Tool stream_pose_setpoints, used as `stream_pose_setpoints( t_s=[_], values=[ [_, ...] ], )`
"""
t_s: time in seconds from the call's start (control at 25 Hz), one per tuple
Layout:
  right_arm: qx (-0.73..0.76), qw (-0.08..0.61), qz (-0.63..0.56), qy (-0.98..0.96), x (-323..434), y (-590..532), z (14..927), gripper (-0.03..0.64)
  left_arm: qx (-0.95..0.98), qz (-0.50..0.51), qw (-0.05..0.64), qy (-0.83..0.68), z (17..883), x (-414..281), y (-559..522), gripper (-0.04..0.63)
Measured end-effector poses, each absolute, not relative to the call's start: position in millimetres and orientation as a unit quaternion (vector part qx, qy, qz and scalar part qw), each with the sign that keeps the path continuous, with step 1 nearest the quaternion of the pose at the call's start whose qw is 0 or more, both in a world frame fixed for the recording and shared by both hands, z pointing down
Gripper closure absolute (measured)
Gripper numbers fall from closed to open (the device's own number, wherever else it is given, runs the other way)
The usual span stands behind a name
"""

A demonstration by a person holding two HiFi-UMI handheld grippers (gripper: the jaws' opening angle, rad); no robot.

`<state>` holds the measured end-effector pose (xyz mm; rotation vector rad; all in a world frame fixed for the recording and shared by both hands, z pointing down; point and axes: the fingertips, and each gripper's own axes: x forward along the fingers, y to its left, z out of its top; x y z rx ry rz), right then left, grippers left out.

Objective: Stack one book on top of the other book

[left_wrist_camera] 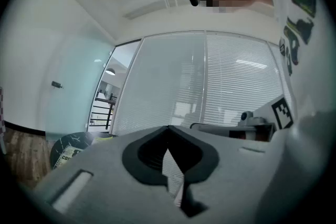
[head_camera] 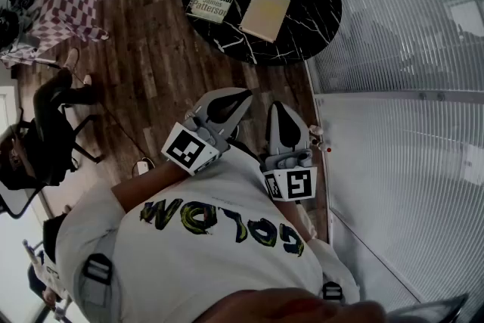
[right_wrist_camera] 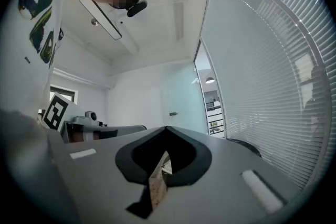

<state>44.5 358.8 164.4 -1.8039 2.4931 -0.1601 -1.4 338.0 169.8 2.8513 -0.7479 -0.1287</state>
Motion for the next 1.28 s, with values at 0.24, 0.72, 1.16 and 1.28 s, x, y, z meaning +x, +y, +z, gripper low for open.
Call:
stream_pose_setpoints(
  t_s=[0.24,0.72,1.16,1.28],
  values=[
    [-0.583,0.028,-0.052,0.81,48,361,164,0.615,0.96,-0.025,0.107,-0.259,182,-3,341,0.591],
    [-0.567,0.035,-0.059,0.821,57,357,165,0.614,0.955,-0.024,0.115,-0.274,185,8,339,0.591],
    [-0.552,0.036,-0.073,0.83,59,334,173,0.614,0.947,-0.018,0.124,-0.296,195,6,317,0.591],
    [-0.555,0.033,-0.071,0.828,63,323,174,0.614,0.947,-0.023,0.13,-0.294,198,9,304,0.591]
  ],
)
